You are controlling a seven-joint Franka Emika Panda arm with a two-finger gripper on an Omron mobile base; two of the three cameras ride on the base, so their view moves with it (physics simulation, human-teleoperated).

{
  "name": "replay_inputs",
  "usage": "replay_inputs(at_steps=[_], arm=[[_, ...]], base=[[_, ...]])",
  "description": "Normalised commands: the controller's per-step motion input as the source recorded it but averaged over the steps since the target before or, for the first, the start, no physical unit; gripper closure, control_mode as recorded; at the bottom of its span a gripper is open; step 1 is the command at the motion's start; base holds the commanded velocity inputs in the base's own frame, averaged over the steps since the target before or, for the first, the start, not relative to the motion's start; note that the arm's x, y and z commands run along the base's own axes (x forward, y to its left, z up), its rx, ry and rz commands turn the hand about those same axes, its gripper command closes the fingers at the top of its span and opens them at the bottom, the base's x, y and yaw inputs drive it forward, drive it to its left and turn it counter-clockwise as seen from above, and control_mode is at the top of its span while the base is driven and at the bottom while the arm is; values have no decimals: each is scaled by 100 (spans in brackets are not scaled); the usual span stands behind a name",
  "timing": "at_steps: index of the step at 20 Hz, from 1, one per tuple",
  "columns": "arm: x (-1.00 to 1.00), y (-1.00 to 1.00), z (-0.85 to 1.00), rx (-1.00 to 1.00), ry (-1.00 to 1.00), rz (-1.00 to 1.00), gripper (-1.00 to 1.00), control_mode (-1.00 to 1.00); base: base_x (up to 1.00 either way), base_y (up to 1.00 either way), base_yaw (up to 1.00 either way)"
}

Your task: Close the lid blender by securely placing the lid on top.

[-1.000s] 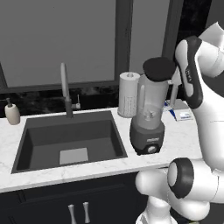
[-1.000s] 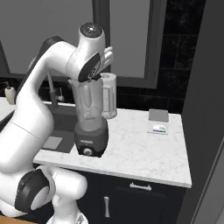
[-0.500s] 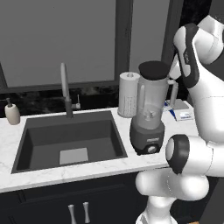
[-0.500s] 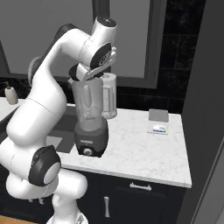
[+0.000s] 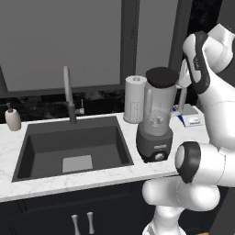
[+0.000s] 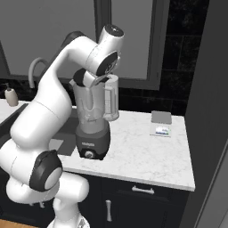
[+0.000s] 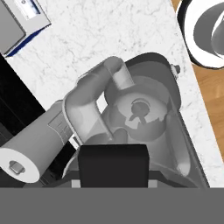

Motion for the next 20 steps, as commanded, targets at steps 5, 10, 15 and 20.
replay_inputs(at_steps=[5,10,15,20], arm=[[26,0,-30,-3,0,3,100,-100],[14,0,-12,0,0,3,100,-100],[0,0,2,6,4,3,100,-100],[0,8,11,15,16,4,100,-100]], base=[[0,0,0],[0,0,0],[0,0,0],[0,0,0]])
